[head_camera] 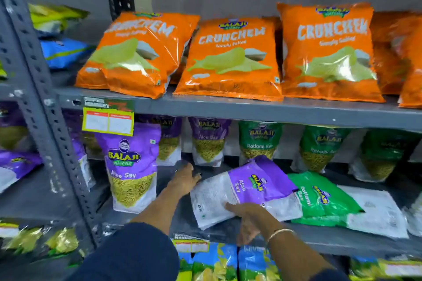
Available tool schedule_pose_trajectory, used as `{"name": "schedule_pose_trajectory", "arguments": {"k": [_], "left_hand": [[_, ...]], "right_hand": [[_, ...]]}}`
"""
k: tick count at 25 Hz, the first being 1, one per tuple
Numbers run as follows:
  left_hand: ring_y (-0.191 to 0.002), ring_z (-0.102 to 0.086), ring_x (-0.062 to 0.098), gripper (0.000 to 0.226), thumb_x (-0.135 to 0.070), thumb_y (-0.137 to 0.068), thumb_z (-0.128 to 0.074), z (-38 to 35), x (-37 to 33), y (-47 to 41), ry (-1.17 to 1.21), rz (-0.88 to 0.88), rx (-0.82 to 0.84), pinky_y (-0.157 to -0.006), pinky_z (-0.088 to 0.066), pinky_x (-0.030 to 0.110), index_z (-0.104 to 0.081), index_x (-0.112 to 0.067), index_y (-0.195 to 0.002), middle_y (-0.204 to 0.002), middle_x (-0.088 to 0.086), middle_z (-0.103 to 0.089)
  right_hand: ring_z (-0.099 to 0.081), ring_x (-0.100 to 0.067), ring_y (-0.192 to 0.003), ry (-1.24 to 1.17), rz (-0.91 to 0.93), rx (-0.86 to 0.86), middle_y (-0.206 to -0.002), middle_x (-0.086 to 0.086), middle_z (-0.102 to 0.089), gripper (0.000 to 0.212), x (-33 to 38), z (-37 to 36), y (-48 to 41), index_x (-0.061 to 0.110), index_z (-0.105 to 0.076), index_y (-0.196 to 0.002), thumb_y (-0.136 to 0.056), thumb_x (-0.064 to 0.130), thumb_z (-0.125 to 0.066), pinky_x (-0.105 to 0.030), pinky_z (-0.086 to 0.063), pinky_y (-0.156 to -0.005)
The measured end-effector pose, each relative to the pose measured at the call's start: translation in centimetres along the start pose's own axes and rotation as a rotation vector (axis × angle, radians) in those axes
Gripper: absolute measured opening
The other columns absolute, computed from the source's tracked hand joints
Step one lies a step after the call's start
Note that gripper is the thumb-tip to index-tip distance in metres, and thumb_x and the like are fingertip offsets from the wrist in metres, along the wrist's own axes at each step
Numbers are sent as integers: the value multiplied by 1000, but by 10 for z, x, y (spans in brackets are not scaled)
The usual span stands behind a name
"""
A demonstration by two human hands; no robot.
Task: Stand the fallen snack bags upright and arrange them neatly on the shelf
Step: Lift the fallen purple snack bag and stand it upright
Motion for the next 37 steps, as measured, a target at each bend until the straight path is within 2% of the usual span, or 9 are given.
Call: {"name": "schedule_pose_trajectory", "arguments": {"k": [3, 6, 11, 15, 20, 25, 30, 34, 37], "left_hand": [[-85, -51, 8, 15, -34, -89, -54, -46, 17, -22, -6, 67, 442, -74, -42, 11, -49, -19, -88, -93, -3, -49], [-139, -29, 22, 78, -43, -78, -65, -67, 31, -37, 107, 142, 601, -116, -26, 30, -32, -10, -141, -152, 5, -27], [-138, -35, 24, 107, -32, -56, -83, -82, 44, -31, 416, 215, 694, -117, -29, 34, -27, -4, -143, -151, 6, -32], [-121, -53, 23, 106, -18, -37, -86, -72, 47, -33, 538, 125, 535, -106, -43, 39, -43, -4, -133, -132, 10, -57], [-106, -62, 25, 94, -24, -35, -88, -65, 61, -31, 552, 40, 188, -92, -52, 38, -52, -7, -121, -118, 10, -66], [-96, -59, 22, 88, -11, -42, -77, -63, 63, -23, 482, 91, 444, -83, -52, 38, -42, -13, -122, -106, 12, -64], [-80, -50, 13, 23, 7, -78, -60, -37, 63, -21, 399, 144, 467, -63, -42, 16, -58, -15, -83, -82, 3, -59], [-112, -54, 21, 92, -12, -61, -82, -37, 55, -18, 532, 151, 282, -97, -47, 31, -29, -11, -136, -127, 11, -54], [-133, -34, 26, 99, -25, -60, -83, -35, 49, -18, 366, 120, 260, -113, -31, 38, -26, -15, -141, -144, 12, -32]], "right_hand": [[-70, -27, -51, -238, 81, -80, -58, -15, -73, 36, -4, 3, -33, 0, -61, -80, -77, 36, -66, -37, -56, -42], [-68, -33, -82, -439, 215, -168, -100, -23, -71, 48, 4, 9, -60, 0, -64, -100, -72, 38, -70, -51, -56, -73], [-66, -25, -75, -407, 502, -363, -90, -14, -69, 26, 26, 27, -56, 8, -63, -97, -73, 1, -72, -50, -54, -81], [-66, -16, -74, -79, 724, -309, -82, -2, -72, 58, 76, 25, -46, 1, -61, -104, -49, -5, -77, -30, -59, -70], [-59, -25, -99, 232, 690, -363, -105, -13, -64, 59, 97, 27, -62, 3, -57, -111, -58, -12, -79, -48, -49, -94], [-61, -31, -96, 432, 477, -653, -106, -17, -59, 53, 79, 47, -65, 6, -38, -101, -73, 33, -73, -43, -49, -85], [-53, -22, -82, 464, 352, -387, -99, -13, -52, 29, 64, 26, -76, 14, -34, -98, -83, 7, -58, -31, -47, -63], [-34, -24, -129, 685, 379, -218, -136, -5, -38, 96, 65, 1, -84, 15, -32, -135, -55, 29, -84, -36, -34, -107], [-29, -23, -131, 718, 494, -358, -124, -4, -37, 91, 78, -4, -76, 15, -40, -133, -56, 30, -86, -40, -27, -115]]}}
Point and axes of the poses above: each hand's wrist, its own y-axis away from the middle knuckle, its own z-axis out of the back of the hand, x = y × z, the point moved 9 cm from there along -y, towards the middle knuckle
